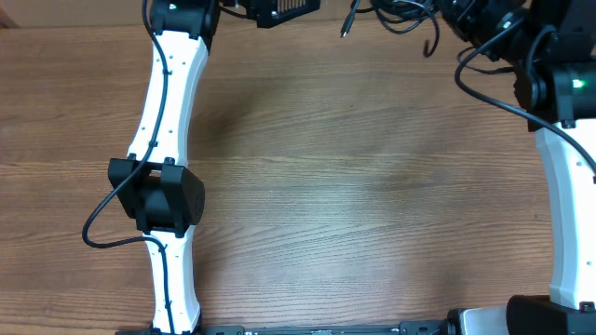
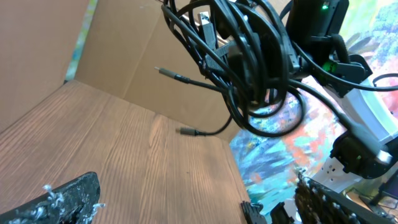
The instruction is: Untangle cables
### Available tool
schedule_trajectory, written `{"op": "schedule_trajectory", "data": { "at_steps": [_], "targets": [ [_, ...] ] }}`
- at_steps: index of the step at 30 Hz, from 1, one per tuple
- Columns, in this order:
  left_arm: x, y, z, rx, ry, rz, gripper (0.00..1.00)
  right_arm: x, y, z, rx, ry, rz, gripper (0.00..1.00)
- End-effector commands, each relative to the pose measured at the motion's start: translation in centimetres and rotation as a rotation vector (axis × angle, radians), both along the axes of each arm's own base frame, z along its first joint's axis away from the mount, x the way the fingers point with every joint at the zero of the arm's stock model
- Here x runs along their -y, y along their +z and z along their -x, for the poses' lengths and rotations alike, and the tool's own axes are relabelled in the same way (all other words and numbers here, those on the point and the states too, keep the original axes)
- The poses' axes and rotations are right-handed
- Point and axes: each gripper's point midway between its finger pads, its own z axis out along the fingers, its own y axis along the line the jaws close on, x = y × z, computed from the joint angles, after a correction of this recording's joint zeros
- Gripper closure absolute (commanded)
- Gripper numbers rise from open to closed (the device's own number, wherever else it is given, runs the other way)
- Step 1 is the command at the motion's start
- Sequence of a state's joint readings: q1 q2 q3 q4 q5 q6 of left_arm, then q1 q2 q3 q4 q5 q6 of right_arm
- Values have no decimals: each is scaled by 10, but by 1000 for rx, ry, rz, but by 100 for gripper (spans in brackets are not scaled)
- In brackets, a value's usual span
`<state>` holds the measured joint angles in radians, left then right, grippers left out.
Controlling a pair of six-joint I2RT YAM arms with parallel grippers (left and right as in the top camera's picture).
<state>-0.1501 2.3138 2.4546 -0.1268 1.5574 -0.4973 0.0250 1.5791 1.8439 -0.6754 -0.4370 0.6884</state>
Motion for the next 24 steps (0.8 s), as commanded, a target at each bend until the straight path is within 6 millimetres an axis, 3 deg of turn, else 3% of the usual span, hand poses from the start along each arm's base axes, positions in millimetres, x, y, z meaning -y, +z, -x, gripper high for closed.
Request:
{"op": "schedule_trajectory", "data": {
  "at_steps": [1,8,13,20,24],
  "targets": [
    [10,2,10,25,-48,4,0,-2,31,12,75,10,-8,96],
    [29,2,20,44,-87,8,0,-2,31,12,76,10,-8,96],
    [46,2,31,160,-126,32,0,-2,31,12,74,10,-8,96],
    [42,2,26,219,-101,42,0,-2,29,13,66,10,-7,96],
    [43,3,26,226,-102,43,14,-2,28,13,60,11,-7,96]
  ]
}}
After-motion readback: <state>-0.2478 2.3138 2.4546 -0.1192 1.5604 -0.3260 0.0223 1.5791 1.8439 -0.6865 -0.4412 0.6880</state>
